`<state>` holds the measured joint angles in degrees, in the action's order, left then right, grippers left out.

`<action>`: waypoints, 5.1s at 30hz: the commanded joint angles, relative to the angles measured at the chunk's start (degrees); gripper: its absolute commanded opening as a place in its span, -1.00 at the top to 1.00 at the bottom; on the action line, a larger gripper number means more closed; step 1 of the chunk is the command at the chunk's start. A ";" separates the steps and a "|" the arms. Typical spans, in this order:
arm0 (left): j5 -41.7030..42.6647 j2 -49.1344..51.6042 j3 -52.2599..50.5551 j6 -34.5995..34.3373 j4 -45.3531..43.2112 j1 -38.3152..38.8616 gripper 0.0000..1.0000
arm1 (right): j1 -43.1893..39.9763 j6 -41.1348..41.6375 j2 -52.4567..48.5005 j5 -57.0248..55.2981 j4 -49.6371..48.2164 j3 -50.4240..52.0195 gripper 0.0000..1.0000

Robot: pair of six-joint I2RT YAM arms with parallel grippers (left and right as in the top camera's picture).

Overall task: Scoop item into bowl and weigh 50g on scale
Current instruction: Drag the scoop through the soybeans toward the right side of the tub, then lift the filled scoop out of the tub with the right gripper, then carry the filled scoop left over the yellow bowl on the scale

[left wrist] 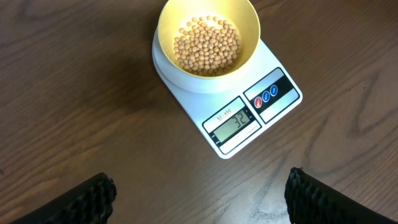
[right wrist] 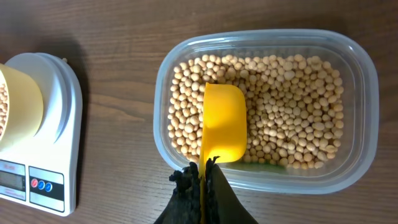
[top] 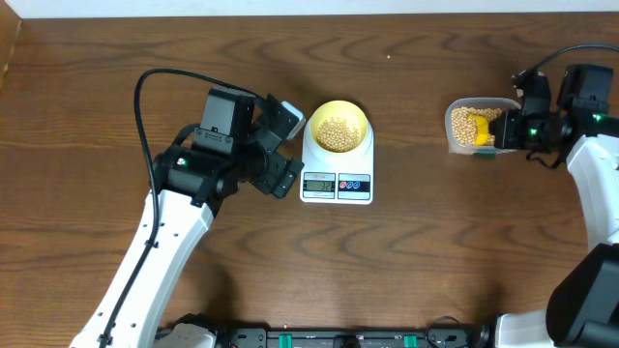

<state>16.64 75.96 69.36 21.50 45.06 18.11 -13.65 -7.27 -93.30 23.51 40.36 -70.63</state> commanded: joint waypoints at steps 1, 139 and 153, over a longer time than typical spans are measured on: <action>0.87 -0.37 -0.81 0.96 0.13 -0.02 -0.79 | -1.09 1.75 -1.53 2.01 0.35 0.26 0.98; 0.90 -0.37 -0.81 0.96 0.15 -0.02 -0.78 | 5.25 15.15 -3.85 45.68 -11.63 0.26 0.98; 0.90 -0.37 -0.81 0.96 0.13 -0.02 -0.78 | 12.07 16.68 -3.85 40.81 -14.47 0.26 0.98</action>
<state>16.64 75.96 69.36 21.50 45.06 18.11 -3.09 8.78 -96.77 64.07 26.39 -70.63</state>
